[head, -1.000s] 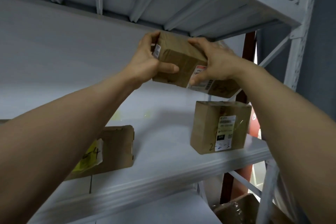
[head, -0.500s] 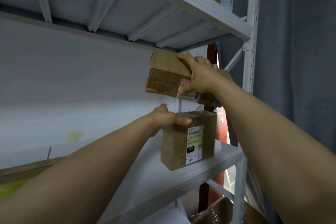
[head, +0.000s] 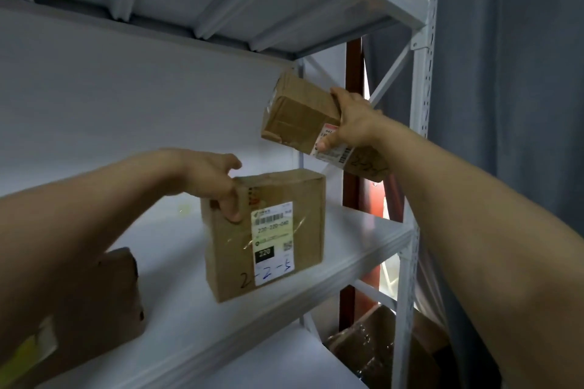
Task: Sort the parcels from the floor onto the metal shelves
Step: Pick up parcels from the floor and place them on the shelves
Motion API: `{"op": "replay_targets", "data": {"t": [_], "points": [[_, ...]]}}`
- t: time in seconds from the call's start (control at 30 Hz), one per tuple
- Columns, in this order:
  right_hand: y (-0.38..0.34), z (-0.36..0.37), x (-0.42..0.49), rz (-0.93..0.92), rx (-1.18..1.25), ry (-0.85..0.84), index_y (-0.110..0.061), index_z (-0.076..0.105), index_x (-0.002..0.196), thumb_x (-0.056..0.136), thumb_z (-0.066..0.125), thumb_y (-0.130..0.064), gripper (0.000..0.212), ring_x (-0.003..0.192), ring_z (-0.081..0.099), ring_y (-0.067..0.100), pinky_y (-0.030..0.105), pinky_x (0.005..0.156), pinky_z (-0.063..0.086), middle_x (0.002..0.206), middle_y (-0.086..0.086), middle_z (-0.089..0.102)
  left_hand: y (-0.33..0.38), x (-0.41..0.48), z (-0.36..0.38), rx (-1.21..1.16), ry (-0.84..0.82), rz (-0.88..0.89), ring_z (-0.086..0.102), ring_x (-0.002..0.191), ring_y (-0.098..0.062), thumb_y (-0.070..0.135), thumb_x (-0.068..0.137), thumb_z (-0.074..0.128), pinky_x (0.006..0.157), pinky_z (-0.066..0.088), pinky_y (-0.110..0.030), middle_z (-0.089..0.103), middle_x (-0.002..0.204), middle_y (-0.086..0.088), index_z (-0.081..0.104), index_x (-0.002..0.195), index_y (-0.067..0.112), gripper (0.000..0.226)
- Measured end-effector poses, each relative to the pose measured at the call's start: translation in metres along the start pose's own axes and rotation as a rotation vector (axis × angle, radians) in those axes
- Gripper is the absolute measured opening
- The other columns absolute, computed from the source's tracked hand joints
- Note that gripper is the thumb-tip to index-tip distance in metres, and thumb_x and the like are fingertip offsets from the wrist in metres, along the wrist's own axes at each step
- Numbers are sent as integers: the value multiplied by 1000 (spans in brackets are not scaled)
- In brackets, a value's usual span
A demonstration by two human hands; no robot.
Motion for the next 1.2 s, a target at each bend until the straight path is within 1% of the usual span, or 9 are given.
{"op": "replay_targets", "data": {"t": [0.1,0.2,0.37,0.47,0.6,0.8,1.03,1.1,1.2], "points": [[19,34,-5,81,21,-179,-29,34,142,55,96,-36,107,123,52,33,53,103,46,134,5,49,-22,-24,-5,76,-28,-74,49,120,-24,25,72,84,102,33,-40,53,125,3,35,146,22,89],[42,74,-23,164,29,-358,-27,35,143,58,96,-18,105,115,55,31,49,101,49,133,6,51,-34,-38,-9,146,-57,-109,50,111,-20,26,74,82,94,34,-35,53,110,7,42,139,21,77],[54,134,-56,125,-53,-575,-39,32,149,64,86,4,110,125,48,33,49,103,47,142,6,42,-46,-50,-13,250,-109,-171,47,124,-24,36,72,83,109,35,-40,50,127,0,31,148,19,94],[44,155,-70,53,-163,-654,-46,28,148,63,90,-4,114,130,45,37,58,106,45,144,7,42,-38,-47,-7,207,-91,-148,31,142,-30,51,63,84,114,29,-43,30,156,-2,8,156,28,123],[21,158,-75,10,-160,-693,-45,17,153,68,89,-6,118,139,37,40,58,111,38,154,8,34,-2,-38,-2,187,76,-7,31,143,-32,55,70,79,111,34,-51,21,159,1,7,155,40,113],[-7,169,-86,-55,-153,-742,-36,14,160,80,84,-22,107,147,33,29,50,120,26,161,0,34,39,-39,11,294,243,153,57,114,-24,37,87,68,97,51,-41,53,131,-3,42,144,23,64],[-9,158,-91,-33,-289,-695,-32,13,161,80,82,-11,108,148,29,33,54,120,27,163,5,29,48,-64,7,272,405,217,52,119,-25,33,88,67,99,47,-42,55,133,-4,44,143,21,61],[-17,142,-92,-31,-367,-630,-29,18,160,82,78,-8,101,146,32,33,51,116,32,161,7,31,48,-79,-2,254,499,260,51,123,-25,31,90,64,99,45,-39,55,136,-4,44,143,20,57],[-34,115,-95,-16,-430,-507,-19,47,149,89,72,-10,65,133,50,31,40,106,44,147,10,50,40,-102,-10,162,569,306,59,108,-19,31,93,60,84,47,-30,64,121,1,58,129,20,37]]}}
Point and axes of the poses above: each hand's wrist, its own x-axis towards the middle knuckle, its own z-axis out of the palm, y = z × x, the point moved 10 cm from there along x, towards the middle knuckle
